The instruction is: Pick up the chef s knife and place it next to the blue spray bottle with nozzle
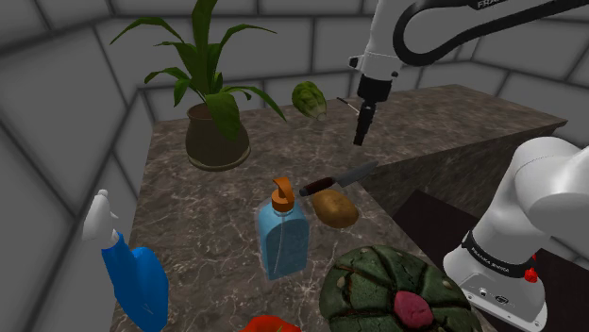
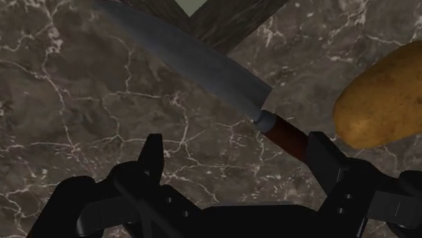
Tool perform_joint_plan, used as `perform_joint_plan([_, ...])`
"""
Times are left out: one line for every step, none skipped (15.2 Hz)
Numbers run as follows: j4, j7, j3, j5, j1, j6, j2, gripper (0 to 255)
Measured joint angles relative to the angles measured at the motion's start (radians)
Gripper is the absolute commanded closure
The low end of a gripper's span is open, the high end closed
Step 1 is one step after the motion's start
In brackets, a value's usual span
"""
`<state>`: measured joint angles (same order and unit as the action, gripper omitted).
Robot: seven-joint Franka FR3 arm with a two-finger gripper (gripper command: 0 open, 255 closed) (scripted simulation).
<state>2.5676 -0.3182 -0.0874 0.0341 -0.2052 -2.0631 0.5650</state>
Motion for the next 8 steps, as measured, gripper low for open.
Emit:
perform_joint_plan([0.006, -0.037, -0.004, 0.007, -0.019, -0.031, -0.024, 0])
perform_joint_plan([0.015, -0.075, -0.008, 0.015, -0.039, -0.068, -0.054, 0])
perform_joint_plan([0.021, -0.116, -0.014, 0.023, -0.057, -0.102, -0.083, 0])
perform_joint_plan([0.036, -0.156, -0.018, 0.030, -0.075, -0.133, -0.099, 0])
perform_joint_plan([0.040, -0.198, -0.024, 0.041, -0.095, -0.171, -0.134, 0])
perform_joint_plan([0.043, -0.240, -0.029, 0.052, -0.114, -0.205, -0.166, 0])
perform_joint_plan([0.048, -0.282, -0.037, 0.059, -0.128, -0.228, -0.186, 0])
perform_joint_plan([0.066, -0.303, -0.038, 0.065, -0.137, -0.254, -0.195, 0])
